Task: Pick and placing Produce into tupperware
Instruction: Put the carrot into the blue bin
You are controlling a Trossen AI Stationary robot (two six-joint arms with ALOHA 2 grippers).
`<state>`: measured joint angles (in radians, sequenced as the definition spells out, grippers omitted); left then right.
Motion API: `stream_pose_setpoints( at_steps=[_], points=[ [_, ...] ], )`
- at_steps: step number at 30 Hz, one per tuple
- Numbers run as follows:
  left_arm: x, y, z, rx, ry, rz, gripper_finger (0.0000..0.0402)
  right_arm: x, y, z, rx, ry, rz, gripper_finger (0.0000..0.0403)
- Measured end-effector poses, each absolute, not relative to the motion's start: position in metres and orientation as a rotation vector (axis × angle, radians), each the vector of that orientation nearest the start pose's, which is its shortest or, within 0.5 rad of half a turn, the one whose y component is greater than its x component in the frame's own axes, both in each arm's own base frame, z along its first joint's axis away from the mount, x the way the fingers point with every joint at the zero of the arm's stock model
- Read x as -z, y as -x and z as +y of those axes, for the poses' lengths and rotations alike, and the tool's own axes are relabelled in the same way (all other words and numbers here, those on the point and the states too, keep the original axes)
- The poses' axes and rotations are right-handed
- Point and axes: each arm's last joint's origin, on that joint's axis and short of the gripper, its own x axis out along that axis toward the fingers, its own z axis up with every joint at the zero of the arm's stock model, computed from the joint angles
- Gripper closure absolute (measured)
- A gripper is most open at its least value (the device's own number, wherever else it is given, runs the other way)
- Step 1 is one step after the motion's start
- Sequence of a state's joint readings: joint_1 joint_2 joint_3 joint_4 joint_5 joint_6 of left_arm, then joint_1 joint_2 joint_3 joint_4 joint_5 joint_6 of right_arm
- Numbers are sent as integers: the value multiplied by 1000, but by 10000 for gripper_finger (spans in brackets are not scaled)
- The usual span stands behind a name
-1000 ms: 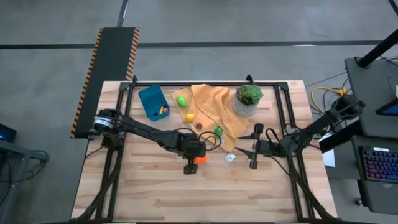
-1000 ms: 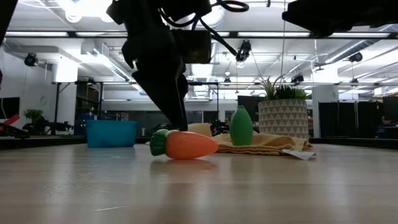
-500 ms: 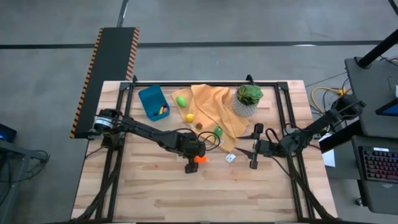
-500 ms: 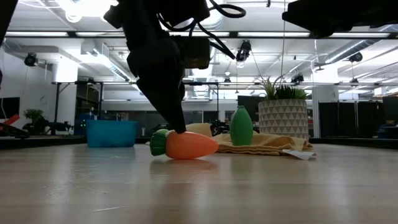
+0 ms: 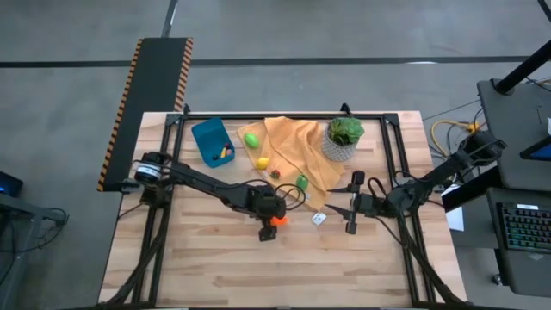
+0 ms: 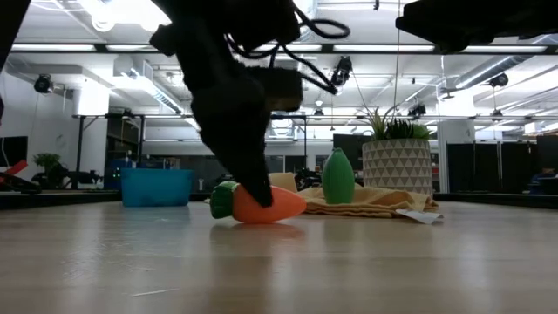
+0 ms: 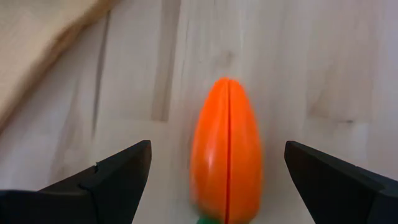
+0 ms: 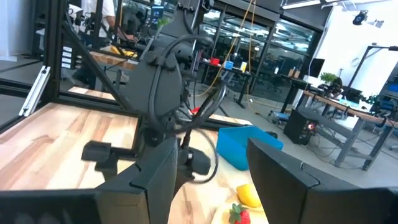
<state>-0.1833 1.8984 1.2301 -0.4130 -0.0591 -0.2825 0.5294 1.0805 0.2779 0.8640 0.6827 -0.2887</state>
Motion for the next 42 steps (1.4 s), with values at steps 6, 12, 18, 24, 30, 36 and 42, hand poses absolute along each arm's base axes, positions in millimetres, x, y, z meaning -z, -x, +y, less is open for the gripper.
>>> stream_pose_setpoints(
  at_steps=[6, 12, 18, 24, 30, 36, 42],
  points=[
    [-158, -375, -68, -44, 119, 1105, 49, -207, -181, 85, 160, 254, -27, 216],
    [-158, -375, -68, -43, 119, 1106, 49, -207, -180, 84, 161, 254, -26, 216],
    [-157, -374, -68, -43, 117, 1114, 51, -207, -180, 84, 162, 253, -28, 216],
    [-156, -371, -67, -43, 104, 1144, 98, -207, -180, 84, 161, 253, -28, 216],
    [-156, -371, -67, -42, 105, 1140, 158, -207, -180, 84, 161, 253, -28, 216],
    [-157, -372, -68, -40, 103, 1134, 195, -207, -180, 84, 160, 253, -28, 216],
    [-160, -374, -68, -30, 93, 1122, 213, -207, -180, 84, 160, 253, -28, 216]
  ],
)
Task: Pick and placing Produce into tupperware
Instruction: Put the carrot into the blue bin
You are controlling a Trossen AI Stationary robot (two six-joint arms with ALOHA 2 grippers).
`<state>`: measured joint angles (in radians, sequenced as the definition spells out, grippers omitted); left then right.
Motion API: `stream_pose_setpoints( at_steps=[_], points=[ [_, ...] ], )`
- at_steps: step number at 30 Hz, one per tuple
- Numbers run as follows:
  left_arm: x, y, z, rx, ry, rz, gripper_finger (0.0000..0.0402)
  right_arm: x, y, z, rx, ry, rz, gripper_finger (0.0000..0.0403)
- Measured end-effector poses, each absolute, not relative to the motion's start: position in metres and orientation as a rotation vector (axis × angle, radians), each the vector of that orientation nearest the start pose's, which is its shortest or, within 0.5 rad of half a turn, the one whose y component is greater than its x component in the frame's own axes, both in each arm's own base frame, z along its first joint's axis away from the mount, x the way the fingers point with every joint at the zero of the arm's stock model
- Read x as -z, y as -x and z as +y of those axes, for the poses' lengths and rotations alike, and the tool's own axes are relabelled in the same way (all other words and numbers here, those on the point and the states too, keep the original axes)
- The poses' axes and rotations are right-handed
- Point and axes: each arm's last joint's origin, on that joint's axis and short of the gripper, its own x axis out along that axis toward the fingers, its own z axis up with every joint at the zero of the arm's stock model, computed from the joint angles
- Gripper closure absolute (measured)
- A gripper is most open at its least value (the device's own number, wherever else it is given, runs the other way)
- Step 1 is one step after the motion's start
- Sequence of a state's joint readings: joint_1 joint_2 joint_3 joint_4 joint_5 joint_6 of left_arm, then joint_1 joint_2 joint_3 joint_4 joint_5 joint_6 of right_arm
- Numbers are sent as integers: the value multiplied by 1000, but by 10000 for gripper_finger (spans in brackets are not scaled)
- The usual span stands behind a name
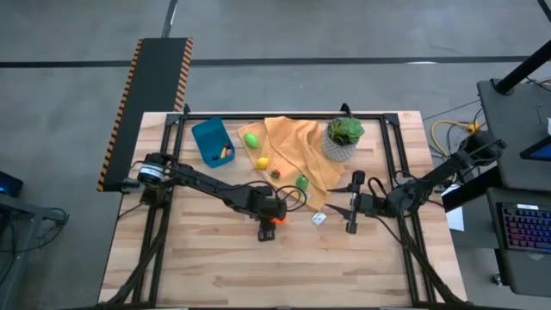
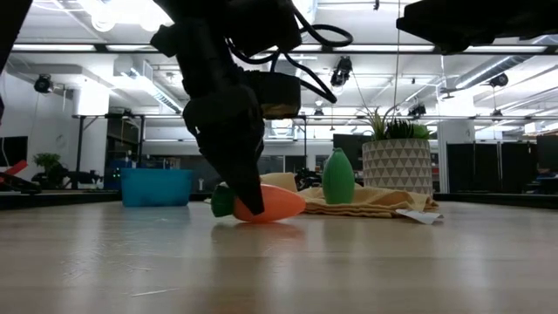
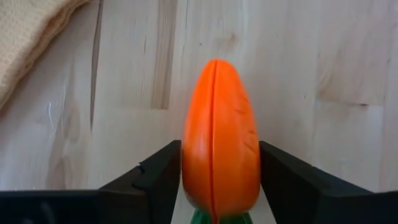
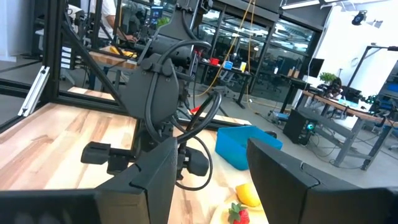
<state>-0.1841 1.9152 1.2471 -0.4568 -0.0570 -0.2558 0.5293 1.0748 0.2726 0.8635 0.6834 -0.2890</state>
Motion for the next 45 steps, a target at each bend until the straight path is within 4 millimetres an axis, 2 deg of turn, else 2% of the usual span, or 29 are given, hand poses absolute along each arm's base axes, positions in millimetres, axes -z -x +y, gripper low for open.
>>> stream_pose_setpoints(
  at_steps=[18, 32, 40, 45],
  points=[
    [-166, -375, -68, -24, 89, 1113, 234, -207, -180, 84, 160, 253, -28, 216],
    [-204, -361, -64, -47, 78, 1036, 235, -206, -180, 84, 160, 255, -25, 216],
    [-235, -334, -55, -165, 1, 1063, 235, -206, -180, 84, 160, 255, -25, 216],
    [-260, -311, -40, -287, -55, 1064, 235, -206, -180, 84, 160, 251, -26, 216]
  ],
)
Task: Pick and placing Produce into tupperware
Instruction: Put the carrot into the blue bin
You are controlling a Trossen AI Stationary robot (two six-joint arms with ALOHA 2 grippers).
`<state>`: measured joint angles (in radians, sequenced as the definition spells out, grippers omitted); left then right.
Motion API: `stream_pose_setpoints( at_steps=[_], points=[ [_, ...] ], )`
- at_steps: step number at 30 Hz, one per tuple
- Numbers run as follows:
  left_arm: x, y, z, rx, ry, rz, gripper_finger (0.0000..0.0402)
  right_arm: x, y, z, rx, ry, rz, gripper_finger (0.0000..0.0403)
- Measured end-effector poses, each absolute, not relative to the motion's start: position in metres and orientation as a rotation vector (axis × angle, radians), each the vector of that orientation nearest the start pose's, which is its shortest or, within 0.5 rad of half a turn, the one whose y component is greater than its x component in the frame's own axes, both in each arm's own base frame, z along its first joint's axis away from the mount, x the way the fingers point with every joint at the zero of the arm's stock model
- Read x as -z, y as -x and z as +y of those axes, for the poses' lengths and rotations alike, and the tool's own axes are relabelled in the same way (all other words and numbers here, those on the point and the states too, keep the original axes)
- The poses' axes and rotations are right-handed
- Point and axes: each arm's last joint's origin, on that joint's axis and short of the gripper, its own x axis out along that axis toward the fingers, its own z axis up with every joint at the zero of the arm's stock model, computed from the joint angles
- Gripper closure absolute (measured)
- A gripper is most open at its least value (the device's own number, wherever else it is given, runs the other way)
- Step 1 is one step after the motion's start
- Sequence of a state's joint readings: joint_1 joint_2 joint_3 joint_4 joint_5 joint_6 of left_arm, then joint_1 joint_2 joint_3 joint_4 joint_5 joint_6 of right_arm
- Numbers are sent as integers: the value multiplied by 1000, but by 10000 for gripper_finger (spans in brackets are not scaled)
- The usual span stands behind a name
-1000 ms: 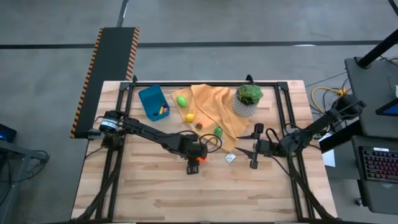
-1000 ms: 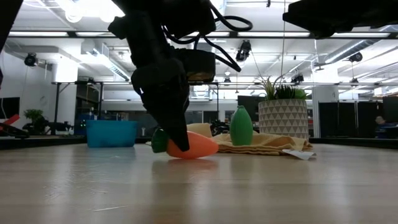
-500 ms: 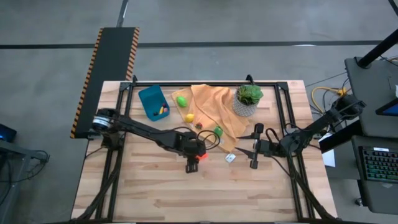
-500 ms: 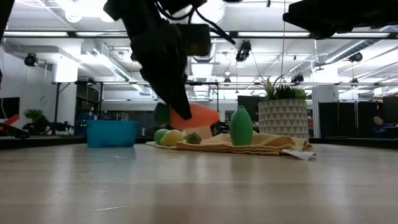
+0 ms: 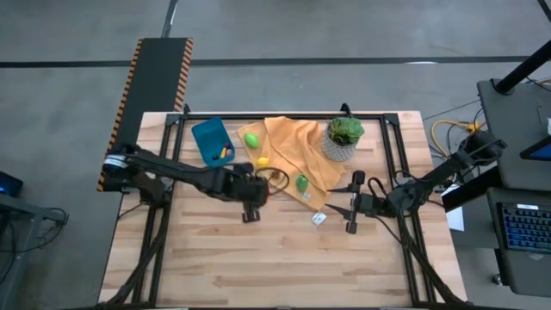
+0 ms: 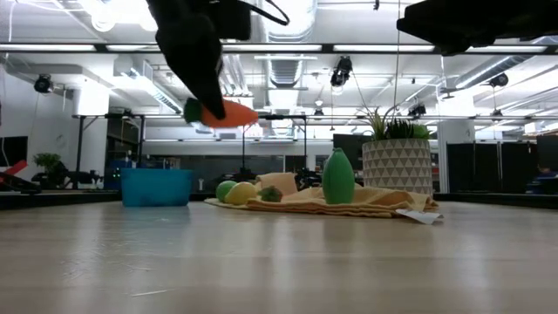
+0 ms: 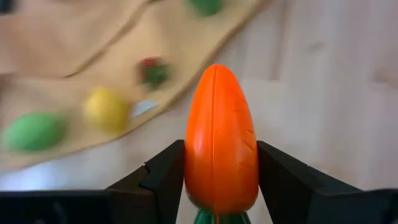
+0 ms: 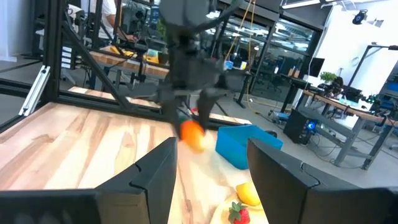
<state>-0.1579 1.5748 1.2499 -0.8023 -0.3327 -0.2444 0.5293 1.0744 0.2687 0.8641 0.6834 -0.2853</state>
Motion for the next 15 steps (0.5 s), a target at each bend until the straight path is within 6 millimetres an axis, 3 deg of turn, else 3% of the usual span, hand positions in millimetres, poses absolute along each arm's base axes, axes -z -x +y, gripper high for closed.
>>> stream_pose_setpoints(
  at_steps=[7, 15],
  points=[
    [-293, -278, -2, -500, -61, 1002, 235, -205, -179, 84, 159, 247, -25, 216],
    [-315, -245, 59, -715, 44, 960, 235, -205, -179, 84, 159, 246, -24, 216]
  ],
)
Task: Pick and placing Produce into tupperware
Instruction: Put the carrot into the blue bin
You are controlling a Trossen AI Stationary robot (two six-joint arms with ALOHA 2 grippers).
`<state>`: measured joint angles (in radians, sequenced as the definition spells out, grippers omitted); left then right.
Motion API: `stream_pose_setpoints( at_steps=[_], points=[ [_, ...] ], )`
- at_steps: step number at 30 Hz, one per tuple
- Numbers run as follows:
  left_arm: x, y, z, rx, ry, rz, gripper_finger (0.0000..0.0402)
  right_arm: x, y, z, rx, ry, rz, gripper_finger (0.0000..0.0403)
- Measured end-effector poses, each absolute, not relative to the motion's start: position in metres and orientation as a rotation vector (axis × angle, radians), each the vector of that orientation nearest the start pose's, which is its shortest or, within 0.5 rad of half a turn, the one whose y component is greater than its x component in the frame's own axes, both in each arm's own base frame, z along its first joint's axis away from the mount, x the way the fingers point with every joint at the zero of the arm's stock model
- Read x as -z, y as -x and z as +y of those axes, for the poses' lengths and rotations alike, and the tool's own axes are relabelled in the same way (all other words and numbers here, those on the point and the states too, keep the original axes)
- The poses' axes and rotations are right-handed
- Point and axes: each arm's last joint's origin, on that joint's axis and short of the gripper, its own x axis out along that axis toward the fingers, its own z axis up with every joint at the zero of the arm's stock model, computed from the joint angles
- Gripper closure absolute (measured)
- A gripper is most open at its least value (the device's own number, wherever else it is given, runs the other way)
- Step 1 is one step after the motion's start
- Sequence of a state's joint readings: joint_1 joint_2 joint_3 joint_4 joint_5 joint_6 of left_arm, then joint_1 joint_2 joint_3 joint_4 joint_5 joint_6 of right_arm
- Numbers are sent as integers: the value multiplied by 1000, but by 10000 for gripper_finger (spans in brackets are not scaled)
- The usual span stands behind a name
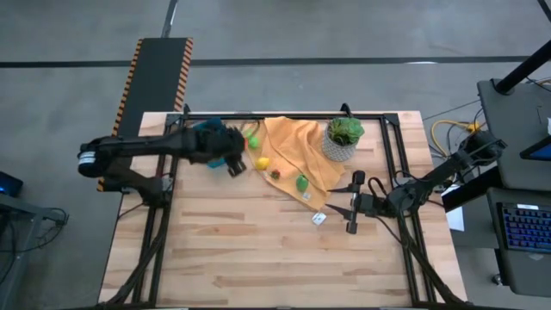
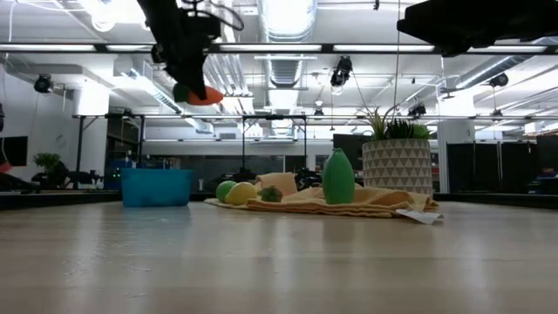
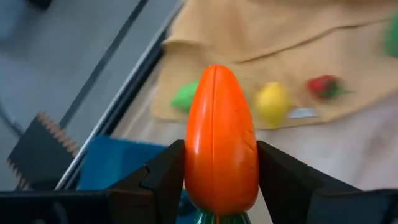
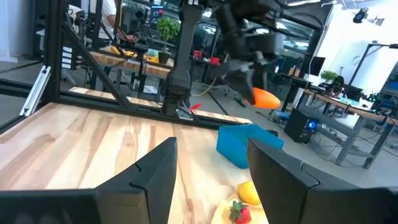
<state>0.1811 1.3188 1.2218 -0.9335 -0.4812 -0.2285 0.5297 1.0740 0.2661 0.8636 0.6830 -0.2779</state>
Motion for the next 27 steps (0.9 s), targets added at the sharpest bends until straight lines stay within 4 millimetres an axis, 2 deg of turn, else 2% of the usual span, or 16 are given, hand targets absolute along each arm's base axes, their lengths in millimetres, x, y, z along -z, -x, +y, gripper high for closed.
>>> stream_pose_setpoints(
  at_steps=[7, 15, 20, 27],
  points=[
    [-311, -224, 111, -879, 128, 1006, 235, -205, -179, 84, 159, 241, -25, 216],
    [-286, -198, 159, -977, 274, 1099, 235, -205, -179, 84, 158, 242, -24, 216],
    [-270, -196, 182, -1031, 324, 1150, 235, -205, -179, 84, 159, 243, -24, 216],
    [-236, -207, 200, -1032, 353, 1287, 235, -205, -179, 84, 159, 242, -24, 216]
  ],
)
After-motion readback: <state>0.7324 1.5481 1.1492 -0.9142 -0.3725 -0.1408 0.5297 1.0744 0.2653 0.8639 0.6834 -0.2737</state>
